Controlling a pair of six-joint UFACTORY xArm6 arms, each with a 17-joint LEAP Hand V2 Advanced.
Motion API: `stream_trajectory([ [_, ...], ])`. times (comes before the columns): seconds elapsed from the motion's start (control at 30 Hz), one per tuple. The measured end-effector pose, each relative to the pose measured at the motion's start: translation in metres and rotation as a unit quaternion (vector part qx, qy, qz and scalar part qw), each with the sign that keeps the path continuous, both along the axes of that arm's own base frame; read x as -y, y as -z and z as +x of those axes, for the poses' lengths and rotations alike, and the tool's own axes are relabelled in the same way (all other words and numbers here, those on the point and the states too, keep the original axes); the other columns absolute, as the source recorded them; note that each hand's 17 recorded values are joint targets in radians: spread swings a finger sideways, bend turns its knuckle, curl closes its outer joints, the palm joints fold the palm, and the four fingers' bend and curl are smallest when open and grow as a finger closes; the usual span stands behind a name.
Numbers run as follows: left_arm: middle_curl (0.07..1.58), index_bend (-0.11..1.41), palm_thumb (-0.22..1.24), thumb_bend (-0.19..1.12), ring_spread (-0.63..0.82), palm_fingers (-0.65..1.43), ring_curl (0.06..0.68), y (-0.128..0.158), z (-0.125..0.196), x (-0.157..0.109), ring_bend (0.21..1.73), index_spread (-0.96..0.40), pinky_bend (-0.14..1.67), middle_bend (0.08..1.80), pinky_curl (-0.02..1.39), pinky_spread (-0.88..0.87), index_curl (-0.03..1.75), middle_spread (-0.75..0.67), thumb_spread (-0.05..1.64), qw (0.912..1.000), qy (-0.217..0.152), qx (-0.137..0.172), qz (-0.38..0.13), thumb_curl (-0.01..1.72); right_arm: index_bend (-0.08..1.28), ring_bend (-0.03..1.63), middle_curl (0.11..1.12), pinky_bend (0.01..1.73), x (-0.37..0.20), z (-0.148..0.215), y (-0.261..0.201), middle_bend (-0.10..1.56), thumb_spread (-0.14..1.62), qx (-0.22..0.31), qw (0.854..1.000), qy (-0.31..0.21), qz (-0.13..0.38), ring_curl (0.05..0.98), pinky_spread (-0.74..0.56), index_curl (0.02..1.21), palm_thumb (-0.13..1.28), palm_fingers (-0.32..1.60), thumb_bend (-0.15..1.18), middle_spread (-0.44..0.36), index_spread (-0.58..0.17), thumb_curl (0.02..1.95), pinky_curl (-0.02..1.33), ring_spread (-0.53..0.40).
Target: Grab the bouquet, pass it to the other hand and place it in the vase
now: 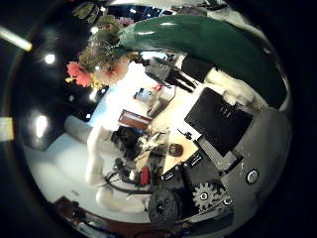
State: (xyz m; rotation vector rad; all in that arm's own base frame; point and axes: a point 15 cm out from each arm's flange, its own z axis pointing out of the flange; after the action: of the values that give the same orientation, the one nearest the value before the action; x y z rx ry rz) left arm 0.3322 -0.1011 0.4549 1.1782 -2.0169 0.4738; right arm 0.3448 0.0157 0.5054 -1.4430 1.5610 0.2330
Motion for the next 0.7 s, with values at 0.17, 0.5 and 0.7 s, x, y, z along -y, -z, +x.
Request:
stream_trajectory([
  [0.17,0.29,0.17,0.21,-0.03,0.54,0.15,0.227,-0.025,0.013,0.009,0.44,0.07,0.33,0.19,0.19,0.6,0.38,0.33,1.11,0.9955,-0.028,-0.009,-0.09,0.28,1.22,1.45,0.73,1.31,-0.027,-0.02,-0.008,1.38,0.82,0.003,0.996,-0.074,0.053,0.68,-0.2,0.81,1.16,1.15,0.02,-0.106,-0.203,1.02,0.76,-0.184],
  [0.5,0.3,0.15,0.2,-0.03,0.54,0.09,0.237,-0.05,0.033,0.02,0.49,0.1,0.38,0.19,0.2,0.6,0.34,0.37,1.04,0.9709,-0.03,-0.063,-0.229,0.29,1.23,1.46,0.72,1.28,-0.067,-0.041,-0.014,1.39,0.82,0.002,0.982,-0.157,0.109,0.683,-0.2,0.79,1.17,1.15,0.0,-0.105,-0.198,1.08,0.8,-0.184],
  [0.7,0.31,0.15,0.21,-0.02,0.55,0.06,0.238,-0.063,0.039,0.029,0.51,0.11,0.41,0.2,0.21,0.6,0.32,0.39,1.02,0.9554,-0.031,-0.069,-0.285,0.3,1.24,1.46,0.71,1.27,-0.101,-0.049,-0.014,1.39,0.82,-0.001,0.972,-0.21,0.108,0.685,-0.2,0.78,1.16,1.15,0.0,-0.105,-0.197,1.1,0.82,-0.184],
])
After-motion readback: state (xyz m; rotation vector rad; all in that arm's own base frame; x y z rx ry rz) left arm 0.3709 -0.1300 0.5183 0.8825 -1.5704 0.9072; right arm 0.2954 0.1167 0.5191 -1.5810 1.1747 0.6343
